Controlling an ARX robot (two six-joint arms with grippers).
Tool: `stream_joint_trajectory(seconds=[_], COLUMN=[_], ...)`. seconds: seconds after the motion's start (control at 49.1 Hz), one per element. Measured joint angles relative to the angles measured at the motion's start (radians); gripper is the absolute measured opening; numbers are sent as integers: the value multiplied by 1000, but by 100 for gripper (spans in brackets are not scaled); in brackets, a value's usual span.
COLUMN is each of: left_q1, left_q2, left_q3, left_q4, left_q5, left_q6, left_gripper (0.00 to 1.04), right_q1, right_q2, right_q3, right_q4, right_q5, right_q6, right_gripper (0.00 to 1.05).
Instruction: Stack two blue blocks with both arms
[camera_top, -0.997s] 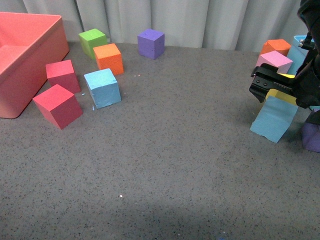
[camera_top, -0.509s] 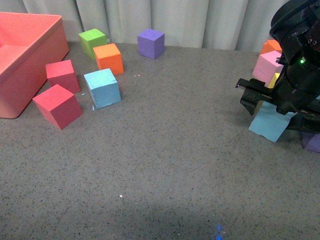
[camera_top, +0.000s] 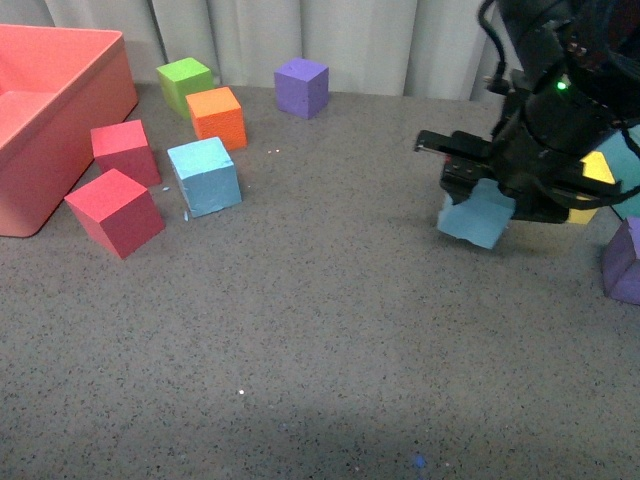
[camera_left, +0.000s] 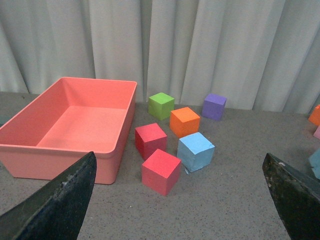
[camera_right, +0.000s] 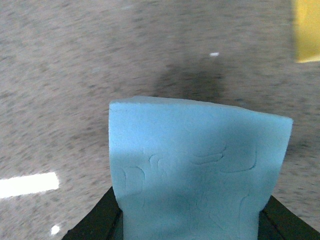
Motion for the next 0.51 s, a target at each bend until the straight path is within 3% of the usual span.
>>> stream_joint_trajectory(seconds=[0.204, 0.509], left_q1=[0, 0], left_q2=[0, 0], left_q3=[0, 0], left_q4=[0, 0], left_q5=[0, 0], left_q6=[0, 0], left_gripper=[98, 98], right_q1=[93, 130], right_q2=[74, 192], right_q3=[136, 288], right_q4=[-40, -123], right_q5=[-32, -45], right_q6=[-67, -121], right_gripper=[43, 43])
